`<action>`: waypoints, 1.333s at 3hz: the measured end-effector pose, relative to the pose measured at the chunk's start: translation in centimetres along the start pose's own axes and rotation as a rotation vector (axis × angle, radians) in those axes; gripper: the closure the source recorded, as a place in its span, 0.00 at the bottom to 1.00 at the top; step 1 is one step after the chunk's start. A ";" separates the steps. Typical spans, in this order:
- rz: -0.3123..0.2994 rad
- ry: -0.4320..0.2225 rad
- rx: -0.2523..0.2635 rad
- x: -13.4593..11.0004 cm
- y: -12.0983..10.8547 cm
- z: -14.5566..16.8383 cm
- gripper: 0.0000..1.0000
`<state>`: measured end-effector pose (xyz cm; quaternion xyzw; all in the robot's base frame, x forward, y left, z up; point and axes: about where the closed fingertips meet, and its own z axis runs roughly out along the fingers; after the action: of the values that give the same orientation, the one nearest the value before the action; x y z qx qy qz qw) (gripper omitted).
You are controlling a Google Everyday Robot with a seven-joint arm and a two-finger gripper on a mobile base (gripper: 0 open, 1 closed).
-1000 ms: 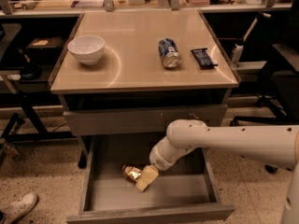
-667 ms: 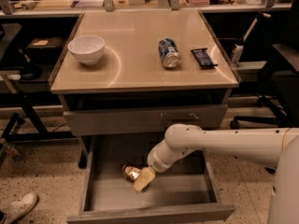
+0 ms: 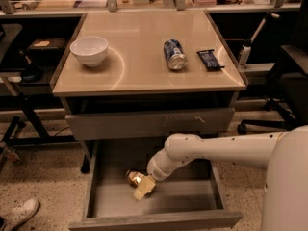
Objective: Pick orange can from middle drawer and place on counter
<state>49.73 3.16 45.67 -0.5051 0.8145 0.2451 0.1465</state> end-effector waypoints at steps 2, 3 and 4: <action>0.008 -0.038 -0.002 -0.1 -1.8 4.8 0.00; 0.033 -0.045 -0.005 0.6 -2.4 6.5 0.00; 0.049 -0.040 -0.013 1.3 -2.7 8.2 0.00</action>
Offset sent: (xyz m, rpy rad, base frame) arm 0.0235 0.0249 -0.0656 0.0485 -0.0066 -0.0338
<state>51.51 5.68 37.55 -0.4811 0.8217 0.2641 0.1534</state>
